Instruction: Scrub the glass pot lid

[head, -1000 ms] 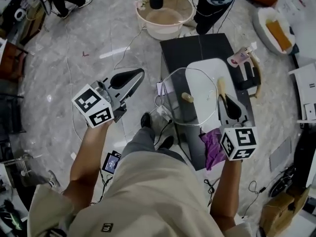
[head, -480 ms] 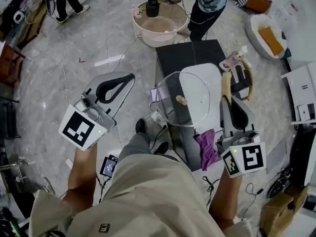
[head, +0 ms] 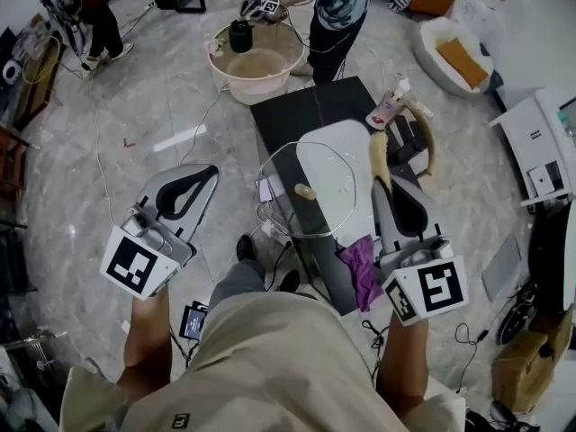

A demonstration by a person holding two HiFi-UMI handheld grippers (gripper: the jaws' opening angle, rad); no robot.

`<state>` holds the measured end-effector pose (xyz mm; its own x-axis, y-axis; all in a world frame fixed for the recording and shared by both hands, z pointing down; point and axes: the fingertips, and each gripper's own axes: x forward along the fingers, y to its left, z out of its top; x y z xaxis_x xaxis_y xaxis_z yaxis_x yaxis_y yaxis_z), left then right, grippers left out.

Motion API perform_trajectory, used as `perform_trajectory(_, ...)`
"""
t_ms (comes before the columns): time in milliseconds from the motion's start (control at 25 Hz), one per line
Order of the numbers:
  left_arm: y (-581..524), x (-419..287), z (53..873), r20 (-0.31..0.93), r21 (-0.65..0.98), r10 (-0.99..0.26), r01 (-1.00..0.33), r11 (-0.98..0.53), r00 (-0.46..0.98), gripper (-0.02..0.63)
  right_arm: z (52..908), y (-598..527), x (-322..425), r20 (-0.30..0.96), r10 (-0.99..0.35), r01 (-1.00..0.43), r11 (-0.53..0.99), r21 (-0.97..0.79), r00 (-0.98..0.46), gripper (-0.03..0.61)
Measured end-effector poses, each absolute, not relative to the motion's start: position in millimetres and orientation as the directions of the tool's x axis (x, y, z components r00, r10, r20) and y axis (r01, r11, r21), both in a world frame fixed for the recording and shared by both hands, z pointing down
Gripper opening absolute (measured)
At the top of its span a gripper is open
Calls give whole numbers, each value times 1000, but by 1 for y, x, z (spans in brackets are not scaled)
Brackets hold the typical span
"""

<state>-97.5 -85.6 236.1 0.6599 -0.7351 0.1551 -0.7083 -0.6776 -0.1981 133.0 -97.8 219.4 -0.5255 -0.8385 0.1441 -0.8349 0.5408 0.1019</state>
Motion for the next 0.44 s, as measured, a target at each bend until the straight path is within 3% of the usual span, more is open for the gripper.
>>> perform_trajectory(200, -84, -86, 236, 152, -191, -720, -695, -693, 677, 14, 223, -93, 147, 148, -849, -848, 522, 92, -507, 35)
perform_trajectory(440, -85, -67, 217, 21, -200, -709, -692, -694, 705, 14, 232, -89, 159, 160, -852, -853, 515, 79, -499, 35)
